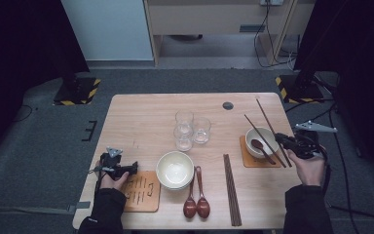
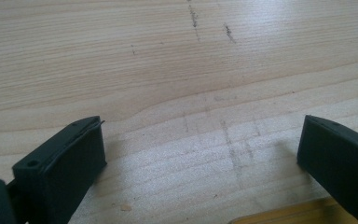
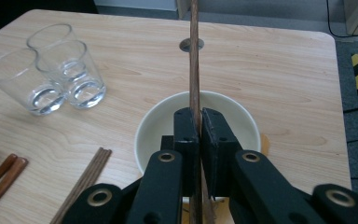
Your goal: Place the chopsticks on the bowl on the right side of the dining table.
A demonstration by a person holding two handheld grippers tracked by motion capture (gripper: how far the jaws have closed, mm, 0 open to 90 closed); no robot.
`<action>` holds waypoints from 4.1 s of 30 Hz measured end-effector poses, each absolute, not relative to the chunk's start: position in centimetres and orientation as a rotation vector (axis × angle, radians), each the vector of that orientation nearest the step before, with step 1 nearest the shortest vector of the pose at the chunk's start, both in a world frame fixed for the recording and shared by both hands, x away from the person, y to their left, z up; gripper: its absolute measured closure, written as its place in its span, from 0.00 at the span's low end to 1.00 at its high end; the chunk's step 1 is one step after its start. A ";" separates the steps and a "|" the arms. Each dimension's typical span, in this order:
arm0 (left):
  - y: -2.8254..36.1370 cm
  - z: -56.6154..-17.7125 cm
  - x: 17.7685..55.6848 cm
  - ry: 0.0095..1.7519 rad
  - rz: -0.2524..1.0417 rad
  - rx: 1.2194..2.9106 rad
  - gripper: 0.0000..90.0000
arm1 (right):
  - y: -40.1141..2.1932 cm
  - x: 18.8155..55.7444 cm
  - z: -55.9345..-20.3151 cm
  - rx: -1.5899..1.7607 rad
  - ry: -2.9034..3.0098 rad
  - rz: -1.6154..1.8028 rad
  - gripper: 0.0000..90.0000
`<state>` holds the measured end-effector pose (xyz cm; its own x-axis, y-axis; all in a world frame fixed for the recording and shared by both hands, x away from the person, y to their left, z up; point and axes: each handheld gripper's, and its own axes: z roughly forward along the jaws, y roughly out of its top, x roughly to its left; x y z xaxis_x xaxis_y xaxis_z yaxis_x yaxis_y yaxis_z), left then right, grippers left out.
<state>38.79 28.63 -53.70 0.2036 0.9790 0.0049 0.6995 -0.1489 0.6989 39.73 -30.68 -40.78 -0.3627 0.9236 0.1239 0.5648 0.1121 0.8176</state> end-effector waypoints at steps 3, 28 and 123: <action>28.6 -53.7 38.8 1.556 0.640 1.917 0.00 | -31.1 40.1 -41.1 1.458 1.978 1.140 0.95; 28.6 -53.7 38.8 1.556 0.639 1.917 0.00 | -31.7 43.0 -44.2 1.479 2.064 0.999 0.95; 28.6 -53.7 38.8 1.556 0.639 1.917 0.00 | -29.9 44.1 -46.5 1.372 2.227 0.931 0.87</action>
<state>38.79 28.63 -53.70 0.2037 0.9790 0.0049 0.6996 -0.1491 0.6989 44.14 -29.87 -46.47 -0.4621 0.8862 0.0340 0.6468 0.3105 0.6965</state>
